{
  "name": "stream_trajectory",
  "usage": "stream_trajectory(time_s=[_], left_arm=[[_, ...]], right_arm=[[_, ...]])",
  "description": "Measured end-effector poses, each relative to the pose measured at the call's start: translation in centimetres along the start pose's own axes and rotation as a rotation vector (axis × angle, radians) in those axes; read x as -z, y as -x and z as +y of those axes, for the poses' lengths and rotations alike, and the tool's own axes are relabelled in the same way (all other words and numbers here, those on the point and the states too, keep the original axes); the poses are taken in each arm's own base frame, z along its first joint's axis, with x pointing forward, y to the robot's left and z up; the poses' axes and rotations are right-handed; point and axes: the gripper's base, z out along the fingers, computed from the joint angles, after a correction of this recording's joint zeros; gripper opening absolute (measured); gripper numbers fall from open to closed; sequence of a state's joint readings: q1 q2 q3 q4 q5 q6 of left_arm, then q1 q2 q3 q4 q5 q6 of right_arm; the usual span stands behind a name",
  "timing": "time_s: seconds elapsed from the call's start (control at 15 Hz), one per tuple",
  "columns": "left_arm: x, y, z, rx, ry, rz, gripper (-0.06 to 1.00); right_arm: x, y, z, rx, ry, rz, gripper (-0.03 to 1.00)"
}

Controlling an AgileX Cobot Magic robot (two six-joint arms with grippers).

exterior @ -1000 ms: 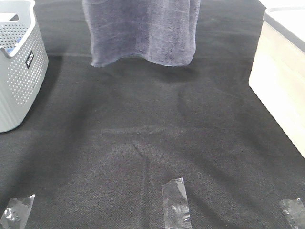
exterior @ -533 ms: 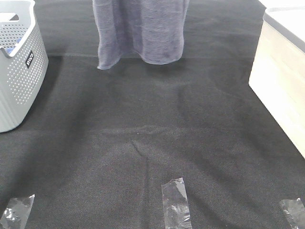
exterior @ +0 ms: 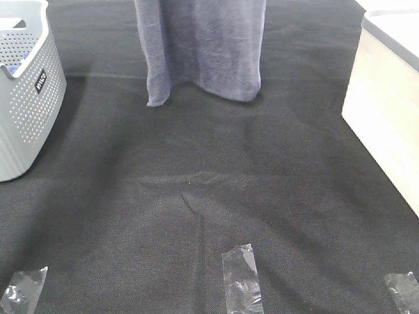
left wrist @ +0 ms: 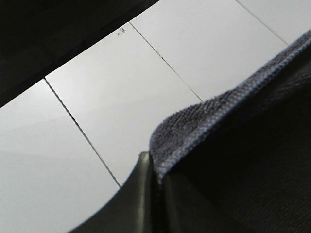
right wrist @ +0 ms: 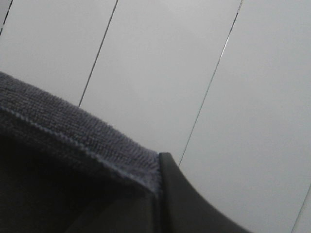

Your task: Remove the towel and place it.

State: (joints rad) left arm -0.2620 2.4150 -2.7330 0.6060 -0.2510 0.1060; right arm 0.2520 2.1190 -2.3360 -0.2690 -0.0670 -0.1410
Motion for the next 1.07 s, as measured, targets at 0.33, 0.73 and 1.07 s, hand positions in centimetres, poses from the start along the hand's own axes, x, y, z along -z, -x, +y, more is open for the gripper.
stream_trajectory(time_s=[0.33, 0.73, 1.07], left_arm=[[0.0, -0.1, -0.2, 0.055, -0.014, 0.015, 0.0], [0.0, -0.7, -1.9, 0.232, -0.03, 0.214, 0.0], [1.5, -1.1, -7.0, 0.461, -0.124, 0.684, 0.0]], right_arm=[[0.0, -0.6, 0.1, -0.005, 0.01, 0.066, 0.02], [0.4, -1.7, 0.3, -0.094, 0.043, 0.221, 0.02], [2.8, -1.3, -0.2, -0.174, 0.113, 0.518, 0.02]])
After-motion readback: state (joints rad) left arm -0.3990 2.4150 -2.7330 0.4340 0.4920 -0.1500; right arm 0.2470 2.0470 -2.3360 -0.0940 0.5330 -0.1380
